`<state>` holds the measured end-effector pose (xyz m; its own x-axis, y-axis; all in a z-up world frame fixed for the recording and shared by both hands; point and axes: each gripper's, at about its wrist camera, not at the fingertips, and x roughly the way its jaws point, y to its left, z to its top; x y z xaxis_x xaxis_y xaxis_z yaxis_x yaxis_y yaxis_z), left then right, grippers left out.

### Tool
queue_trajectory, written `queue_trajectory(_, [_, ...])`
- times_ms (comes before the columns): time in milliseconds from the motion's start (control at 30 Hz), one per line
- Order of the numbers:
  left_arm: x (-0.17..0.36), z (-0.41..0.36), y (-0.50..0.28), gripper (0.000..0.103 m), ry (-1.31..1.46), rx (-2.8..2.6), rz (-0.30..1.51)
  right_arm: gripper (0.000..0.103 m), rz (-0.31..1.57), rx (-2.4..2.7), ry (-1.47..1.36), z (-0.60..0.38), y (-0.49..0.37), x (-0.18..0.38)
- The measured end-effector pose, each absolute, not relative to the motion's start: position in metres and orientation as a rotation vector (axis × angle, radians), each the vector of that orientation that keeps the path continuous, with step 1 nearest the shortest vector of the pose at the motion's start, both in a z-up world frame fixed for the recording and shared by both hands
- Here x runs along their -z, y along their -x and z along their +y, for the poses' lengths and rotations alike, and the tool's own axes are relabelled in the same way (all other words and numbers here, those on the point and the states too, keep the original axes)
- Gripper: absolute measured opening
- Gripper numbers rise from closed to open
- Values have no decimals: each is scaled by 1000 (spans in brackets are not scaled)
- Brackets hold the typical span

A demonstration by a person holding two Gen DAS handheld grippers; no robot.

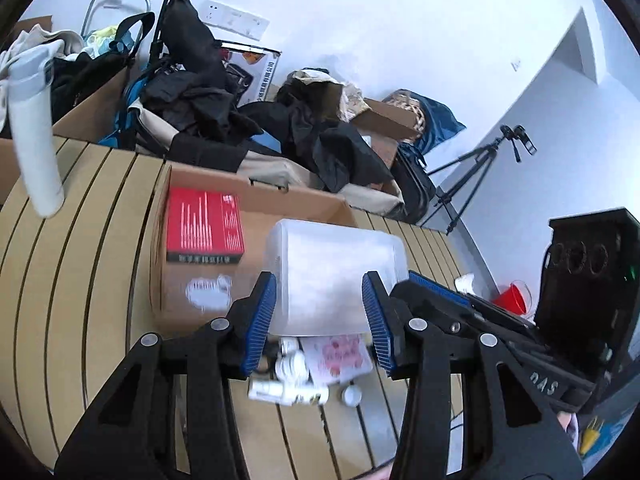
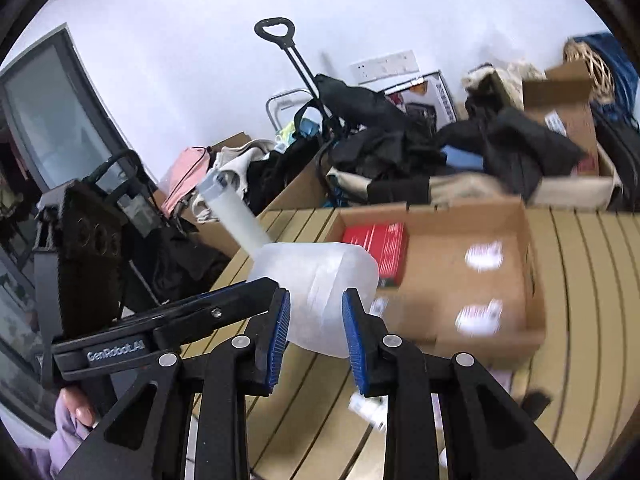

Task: Organize objects
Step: 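Carry the clear container into the tray beside the red box, release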

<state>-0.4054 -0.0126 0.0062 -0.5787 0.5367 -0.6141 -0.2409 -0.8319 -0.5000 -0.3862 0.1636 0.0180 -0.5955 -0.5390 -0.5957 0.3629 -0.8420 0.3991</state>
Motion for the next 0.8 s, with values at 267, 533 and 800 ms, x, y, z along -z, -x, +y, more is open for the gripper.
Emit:
queue_trajectory(267, [53, -29, 466, 40, 1288, -2429, -505, 30, -397, 2305, -1195, 141, 465, 33])
queue_trajectory(533, [133, -44, 479, 31, 1432, -2483, -503, 29, -424, 2242, -1418, 114, 497, 133])
queue_trajectory(800, [102, -37, 472, 62, 1377, -2524, -371, 32, -392, 2248, -1469, 120, 498, 137])
